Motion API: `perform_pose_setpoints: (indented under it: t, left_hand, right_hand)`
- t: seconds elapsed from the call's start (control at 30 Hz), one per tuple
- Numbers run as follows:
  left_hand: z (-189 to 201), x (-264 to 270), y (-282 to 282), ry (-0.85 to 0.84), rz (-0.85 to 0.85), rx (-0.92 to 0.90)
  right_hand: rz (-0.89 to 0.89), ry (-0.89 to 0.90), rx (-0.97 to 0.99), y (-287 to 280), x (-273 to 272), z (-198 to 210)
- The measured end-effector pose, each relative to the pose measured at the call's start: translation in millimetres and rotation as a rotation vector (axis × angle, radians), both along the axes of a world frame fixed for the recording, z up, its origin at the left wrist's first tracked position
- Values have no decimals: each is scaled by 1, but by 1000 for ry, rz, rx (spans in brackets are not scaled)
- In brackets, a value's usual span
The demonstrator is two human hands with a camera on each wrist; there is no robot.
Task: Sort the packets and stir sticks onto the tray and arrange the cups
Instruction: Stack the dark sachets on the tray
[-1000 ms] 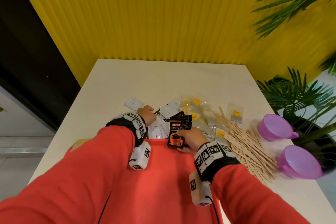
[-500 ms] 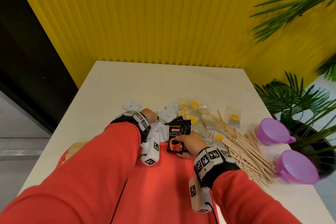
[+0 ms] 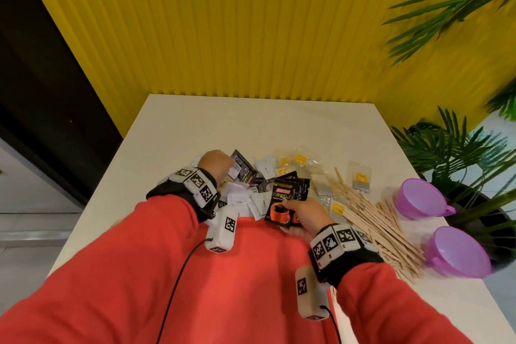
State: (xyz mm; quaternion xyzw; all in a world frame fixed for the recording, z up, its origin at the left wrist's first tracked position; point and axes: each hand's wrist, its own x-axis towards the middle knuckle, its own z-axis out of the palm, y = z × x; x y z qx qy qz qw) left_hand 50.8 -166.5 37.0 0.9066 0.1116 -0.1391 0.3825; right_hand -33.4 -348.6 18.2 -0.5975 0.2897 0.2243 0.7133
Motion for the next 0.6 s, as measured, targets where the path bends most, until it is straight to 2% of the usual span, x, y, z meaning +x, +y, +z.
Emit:
perform_pose_setpoints:
  t: [0.1,0.17,0.2,0.33,0.4,0.5,0.6]
  left_hand:
    - [4,-15,2,-252,213,-321]
    - [11,-31,-8,-305,226,-488]
    - [14,-40,-14,-308,174,-530]
    - [7,-71,-38,-240,-202,-490]
    - [-3,-80,-44,-205,-334,-423]
    - [-8,-87,-45,-201,-397,-326]
    - [-8,-90,-43,-187,-383,-370]
  right_hand:
    - [-104,5,63,-8,3,5]
    - [-127,8,84,-10,4,7]
    - [-130,6,98,-9,4,7]
    - [-122,-36,222,-2,2,12]
    - [-120,-62,289,-2,0,12]
    - [-49,-102,256,-5,-4,12]
    - [32,-105,166,-7,-8,8]
